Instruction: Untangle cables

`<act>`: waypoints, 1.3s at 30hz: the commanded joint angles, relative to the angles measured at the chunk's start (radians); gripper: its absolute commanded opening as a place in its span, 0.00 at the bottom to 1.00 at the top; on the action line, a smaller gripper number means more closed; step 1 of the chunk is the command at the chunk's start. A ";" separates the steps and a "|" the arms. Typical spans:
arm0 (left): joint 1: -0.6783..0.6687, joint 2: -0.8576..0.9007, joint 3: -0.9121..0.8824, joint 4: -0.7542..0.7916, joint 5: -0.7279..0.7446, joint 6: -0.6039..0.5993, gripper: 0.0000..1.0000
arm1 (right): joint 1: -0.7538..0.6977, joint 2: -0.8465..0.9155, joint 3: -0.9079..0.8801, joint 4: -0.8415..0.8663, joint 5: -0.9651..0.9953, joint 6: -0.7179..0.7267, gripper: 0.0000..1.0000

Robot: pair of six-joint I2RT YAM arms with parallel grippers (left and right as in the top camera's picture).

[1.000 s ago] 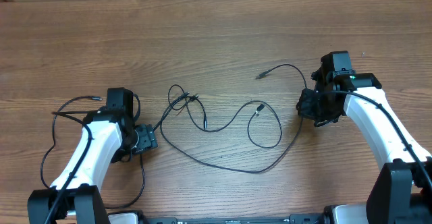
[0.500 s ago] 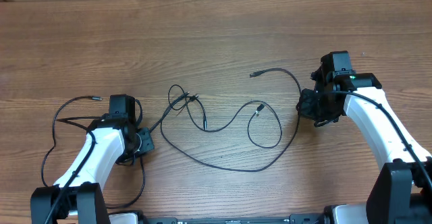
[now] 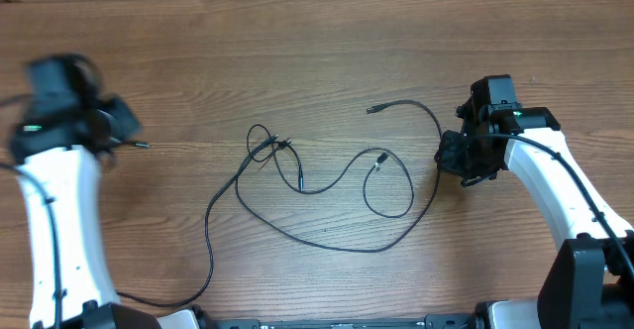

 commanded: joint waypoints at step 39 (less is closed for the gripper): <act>-0.350 0.379 -0.507 0.342 0.164 0.235 0.30 | 0.003 -0.005 -0.007 0.009 -0.009 -0.005 0.06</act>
